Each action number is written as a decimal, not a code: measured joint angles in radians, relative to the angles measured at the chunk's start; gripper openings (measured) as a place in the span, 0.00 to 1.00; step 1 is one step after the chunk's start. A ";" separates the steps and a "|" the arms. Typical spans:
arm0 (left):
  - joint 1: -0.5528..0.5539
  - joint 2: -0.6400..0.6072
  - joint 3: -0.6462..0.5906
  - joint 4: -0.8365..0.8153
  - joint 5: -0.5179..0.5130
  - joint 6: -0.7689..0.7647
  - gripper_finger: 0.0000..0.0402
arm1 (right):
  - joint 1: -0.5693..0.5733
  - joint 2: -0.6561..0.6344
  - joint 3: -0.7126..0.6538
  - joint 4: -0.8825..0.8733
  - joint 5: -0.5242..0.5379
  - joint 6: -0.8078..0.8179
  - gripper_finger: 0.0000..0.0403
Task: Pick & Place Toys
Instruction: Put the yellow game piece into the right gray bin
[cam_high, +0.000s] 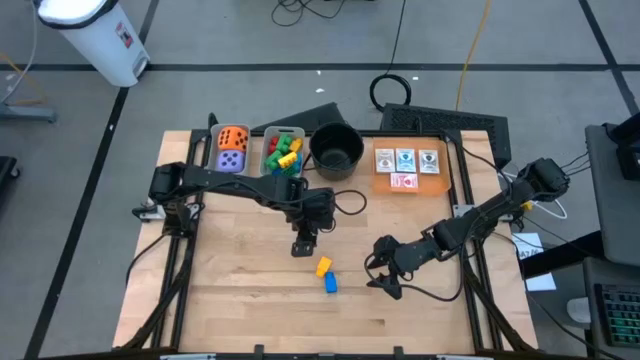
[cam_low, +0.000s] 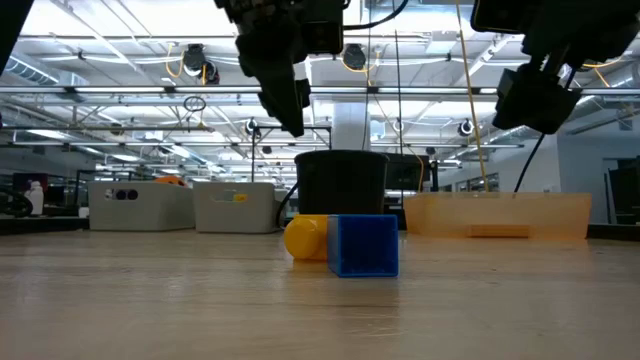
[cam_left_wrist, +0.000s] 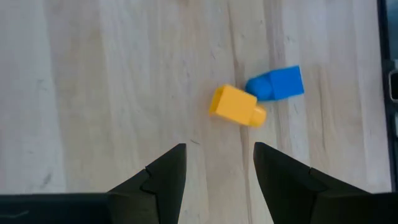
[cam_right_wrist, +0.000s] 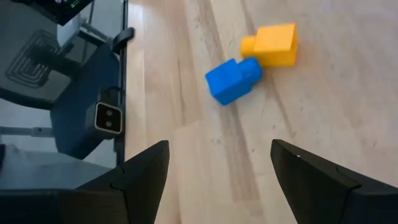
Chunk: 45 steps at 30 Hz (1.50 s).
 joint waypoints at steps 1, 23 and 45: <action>0.002 0.000 -0.015 0.013 0.011 0.009 0.48 | 0.006 0.000 0.000 -0.008 0.002 0.008 0.68; 0.000 0.145 -0.066 0.310 0.187 -0.005 0.47 | 0.051 -0.034 -0.123 0.004 -0.076 0.145 0.68; -0.027 0.300 0.001 0.171 0.321 0.042 0.47 | 0.051 -0.065 -0.126 -0.003 -0.073 0.152 0.68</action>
